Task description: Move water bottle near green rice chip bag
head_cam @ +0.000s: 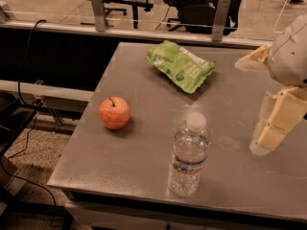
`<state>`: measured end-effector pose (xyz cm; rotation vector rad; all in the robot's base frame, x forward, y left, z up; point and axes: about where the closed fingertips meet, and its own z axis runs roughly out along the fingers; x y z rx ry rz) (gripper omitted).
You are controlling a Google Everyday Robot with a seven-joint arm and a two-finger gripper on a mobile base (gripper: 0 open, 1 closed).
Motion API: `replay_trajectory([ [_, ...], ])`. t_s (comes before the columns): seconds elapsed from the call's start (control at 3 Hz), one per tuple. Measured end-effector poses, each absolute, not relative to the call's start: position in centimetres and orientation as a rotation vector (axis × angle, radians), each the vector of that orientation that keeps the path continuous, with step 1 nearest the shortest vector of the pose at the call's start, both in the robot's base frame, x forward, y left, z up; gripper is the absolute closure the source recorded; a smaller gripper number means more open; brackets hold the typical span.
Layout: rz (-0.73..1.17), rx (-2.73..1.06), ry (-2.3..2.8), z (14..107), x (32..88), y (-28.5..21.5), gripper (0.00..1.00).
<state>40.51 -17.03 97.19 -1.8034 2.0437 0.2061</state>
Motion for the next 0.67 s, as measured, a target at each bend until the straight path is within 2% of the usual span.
replay_trajectory([
  [0.67, 0.413, -1.858, 1.89, 94.8, 37.7, -11.3, 0.0],
])
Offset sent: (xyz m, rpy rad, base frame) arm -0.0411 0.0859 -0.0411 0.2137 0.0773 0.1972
